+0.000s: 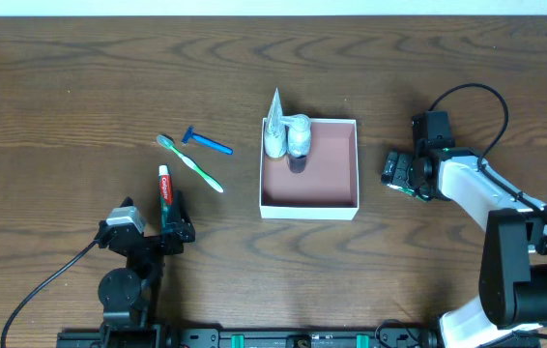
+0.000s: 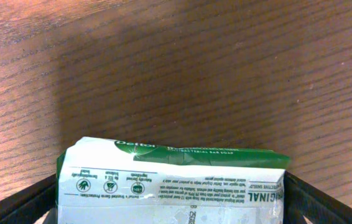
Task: Pack container
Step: 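Grasp the green-and-white soap bar with the right gripper and lift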
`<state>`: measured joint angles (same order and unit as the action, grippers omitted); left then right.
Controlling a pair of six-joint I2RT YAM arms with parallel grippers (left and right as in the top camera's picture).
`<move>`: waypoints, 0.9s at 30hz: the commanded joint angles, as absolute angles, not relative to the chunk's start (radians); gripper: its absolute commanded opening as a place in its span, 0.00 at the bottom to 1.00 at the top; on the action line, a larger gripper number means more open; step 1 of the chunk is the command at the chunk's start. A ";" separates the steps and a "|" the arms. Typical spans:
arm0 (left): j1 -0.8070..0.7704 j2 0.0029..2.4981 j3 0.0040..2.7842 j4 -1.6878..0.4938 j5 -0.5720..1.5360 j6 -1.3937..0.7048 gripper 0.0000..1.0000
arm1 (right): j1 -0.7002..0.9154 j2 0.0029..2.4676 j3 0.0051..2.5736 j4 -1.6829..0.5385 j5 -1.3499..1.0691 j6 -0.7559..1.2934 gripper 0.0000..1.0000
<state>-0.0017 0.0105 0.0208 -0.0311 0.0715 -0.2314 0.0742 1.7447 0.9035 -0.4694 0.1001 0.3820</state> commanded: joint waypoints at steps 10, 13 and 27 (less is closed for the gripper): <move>0.001 0.005 0.004 -0.066 0.079 -0.219 0.98 | 0.065 1.786 0.851 -0.435 0.066 0.406 0.80; 0.001 0.005 0.004 -0.066 0.079 -0.219 0.98 | 0.065 1.784 0.863 -0.430 0.066 0.398 0.80; 0.001 0.005 0.004 -0.066 0.079 -0.219 0.98 | 0.066 1.719 1.059 -0.535 -0.032 0.291 0.79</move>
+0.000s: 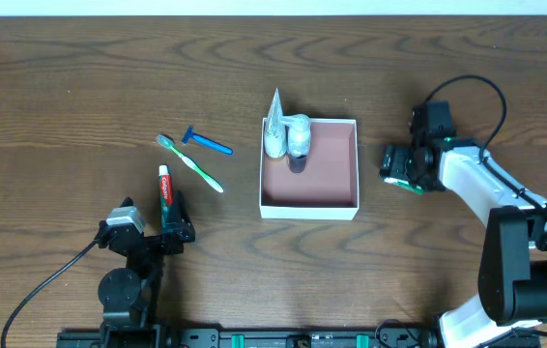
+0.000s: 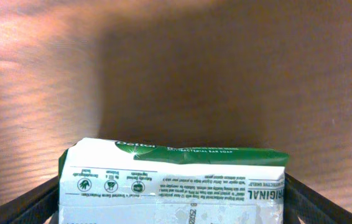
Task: Pack container
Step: 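Grasp the green-and-white soap bar with the right gripper and lift, then carry the soap bar into the box beside the pump bottle, lower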
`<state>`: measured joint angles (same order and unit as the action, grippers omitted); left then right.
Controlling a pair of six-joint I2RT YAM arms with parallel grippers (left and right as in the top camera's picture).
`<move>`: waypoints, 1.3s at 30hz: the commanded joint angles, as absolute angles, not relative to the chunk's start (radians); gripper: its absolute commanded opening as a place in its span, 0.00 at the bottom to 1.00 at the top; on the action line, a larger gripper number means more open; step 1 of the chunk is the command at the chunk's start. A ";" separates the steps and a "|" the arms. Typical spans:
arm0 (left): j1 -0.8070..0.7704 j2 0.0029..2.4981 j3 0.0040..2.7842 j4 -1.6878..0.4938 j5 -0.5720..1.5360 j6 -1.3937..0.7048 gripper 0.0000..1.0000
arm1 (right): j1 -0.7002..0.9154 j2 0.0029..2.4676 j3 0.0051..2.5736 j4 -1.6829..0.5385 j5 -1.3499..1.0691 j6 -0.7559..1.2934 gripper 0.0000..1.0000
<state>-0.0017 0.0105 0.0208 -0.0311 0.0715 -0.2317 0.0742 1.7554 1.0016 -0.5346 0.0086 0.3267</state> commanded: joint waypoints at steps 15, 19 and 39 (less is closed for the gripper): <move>0.001 0.005 0.004 -0.066 0.079 -0.219 0.98 | 0.123 1.486 1.196 -0.532 -0.242 0.261 0.80; 0.001 0.005 0.004 -0.066 0.079 -0.219 0.98 | 0.205 1.467 1.196 -0.507 -0.248 0.285 0.80; 0.001 0.005 0.004 -0.066 0.079 -0.219 0.98 | 0.436 1.599 1.195 -0.453 0.041 0.422 0.79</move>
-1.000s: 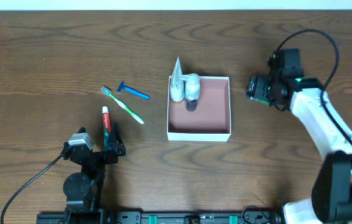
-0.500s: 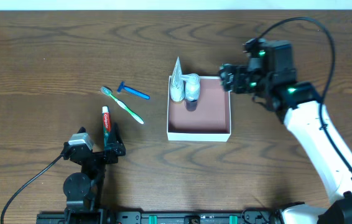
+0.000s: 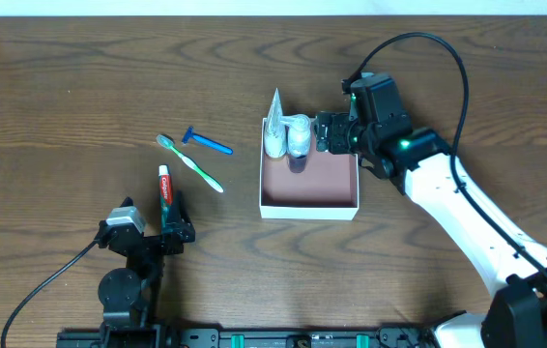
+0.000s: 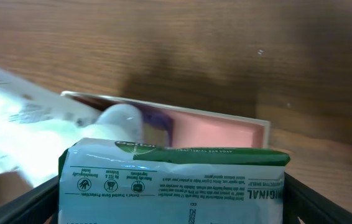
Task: Pack container
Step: 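Carry the soap bar into the box beside the pump bottle, lower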
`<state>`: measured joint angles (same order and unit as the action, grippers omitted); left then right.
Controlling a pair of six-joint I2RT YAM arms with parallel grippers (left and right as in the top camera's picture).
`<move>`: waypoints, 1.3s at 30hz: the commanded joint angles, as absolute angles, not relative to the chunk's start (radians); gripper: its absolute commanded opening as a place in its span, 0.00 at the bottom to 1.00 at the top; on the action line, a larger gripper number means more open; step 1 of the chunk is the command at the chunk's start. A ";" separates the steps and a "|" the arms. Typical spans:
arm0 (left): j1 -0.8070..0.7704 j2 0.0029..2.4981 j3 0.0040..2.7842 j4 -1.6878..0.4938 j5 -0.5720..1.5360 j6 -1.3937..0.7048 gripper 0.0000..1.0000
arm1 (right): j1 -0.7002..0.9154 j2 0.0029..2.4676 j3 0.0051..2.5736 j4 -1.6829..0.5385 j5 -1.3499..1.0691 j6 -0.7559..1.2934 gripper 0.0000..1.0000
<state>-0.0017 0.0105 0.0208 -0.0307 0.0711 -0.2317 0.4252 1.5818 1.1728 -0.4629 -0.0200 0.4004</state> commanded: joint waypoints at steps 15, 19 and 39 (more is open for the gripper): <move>0.001 0.005 0.004 -0.066 0.079 -0.219 0.98 | 0.436 1.722 1.195 -0.393 0.052 0.422 0.79; 0.001 0.005 0.004 -0.066 0.079 -0.219 0.98 | 0.436 1.733 1.195 -0.385 0.052 0.422 0.79; 0.001 0.005 0.004 -0.066 0.079 -0.219 0.98 | 0.436 1.763 1.195 -0.359 0.057 0.422 0.80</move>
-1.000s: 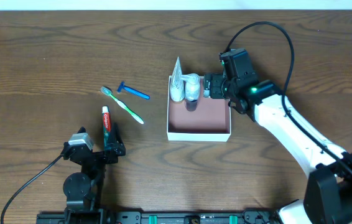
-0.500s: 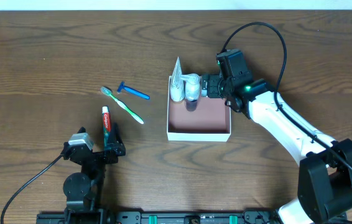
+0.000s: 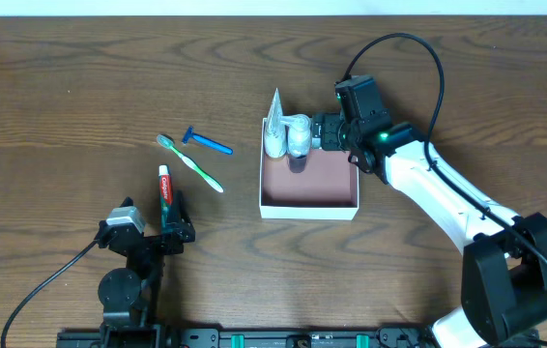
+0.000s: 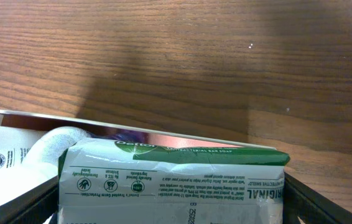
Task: Pack container
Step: 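Carry the soap bar into the box beside the pump bottle, lower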
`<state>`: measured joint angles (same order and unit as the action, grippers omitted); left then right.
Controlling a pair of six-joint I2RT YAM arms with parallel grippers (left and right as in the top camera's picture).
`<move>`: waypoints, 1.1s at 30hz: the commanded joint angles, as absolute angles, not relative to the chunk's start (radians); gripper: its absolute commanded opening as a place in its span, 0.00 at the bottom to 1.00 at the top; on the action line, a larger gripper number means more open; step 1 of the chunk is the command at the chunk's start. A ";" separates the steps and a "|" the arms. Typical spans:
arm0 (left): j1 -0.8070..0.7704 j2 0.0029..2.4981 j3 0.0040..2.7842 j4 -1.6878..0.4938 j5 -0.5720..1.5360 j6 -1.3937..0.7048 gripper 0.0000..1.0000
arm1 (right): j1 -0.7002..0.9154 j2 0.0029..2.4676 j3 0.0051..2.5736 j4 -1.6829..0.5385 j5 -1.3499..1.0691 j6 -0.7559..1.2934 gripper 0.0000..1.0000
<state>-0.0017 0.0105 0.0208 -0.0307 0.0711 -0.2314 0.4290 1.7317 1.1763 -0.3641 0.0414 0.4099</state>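
My right gripper (image 3: 326, 131) is shut on a green-and-white soap packet (image 4: 173, 180), held over the far right part of the white box with a pink floor (image 3: 310, 205). In the right wrist view the box's far rim (image 4: 163, 133) runs just beyond the packet. A white bottle (image 3: 298, 135) and a white tube (image 3: 273, 126) stand in the box's far left corner. A toothbrush (image 3: 192, 164), a blue razor (image 3: 207, 142) and a toothpaste tube (image 3: 165, 187) lie on the table to the left. My left gripper (image 3: 171, 232) rests by the toothpaste's near end.
The brown wooden table (image 3: 428, 58) reaches out on all sides of the box. The right arm (image 3: 438, 193) runs from the near right corner across to the box. The left arm's base (image 3: 124, 285) sits at the near edge.
My right gripper, still shut on the soap packet, has shifted a little to the left along the box's far edge. The left arm and loose items have not moved.
My right gripper first held the soap packet low over the table to the right of the box, and was in much the same place a moment later. Then it was at the box's far right corner with the packet, where it remains now.
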 commanded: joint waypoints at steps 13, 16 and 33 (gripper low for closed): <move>0.001 0.005 0.004 -0.066 0.079 -0.219 0.98 | 0.436 1.794 1.195 -0.345 0.056 0.422 0.81; 0.001 0.005 0.004 -0.066 0.079 -0.219 0.98 | 0.436 1.794 1.195 -0.345 0.056 0.422 0.85; 0.001 0.005 0.004 -0.066 0.079 -0.219 0.98 | 0.436 1.794 1.195 -0.345 0.056 0.414 0.96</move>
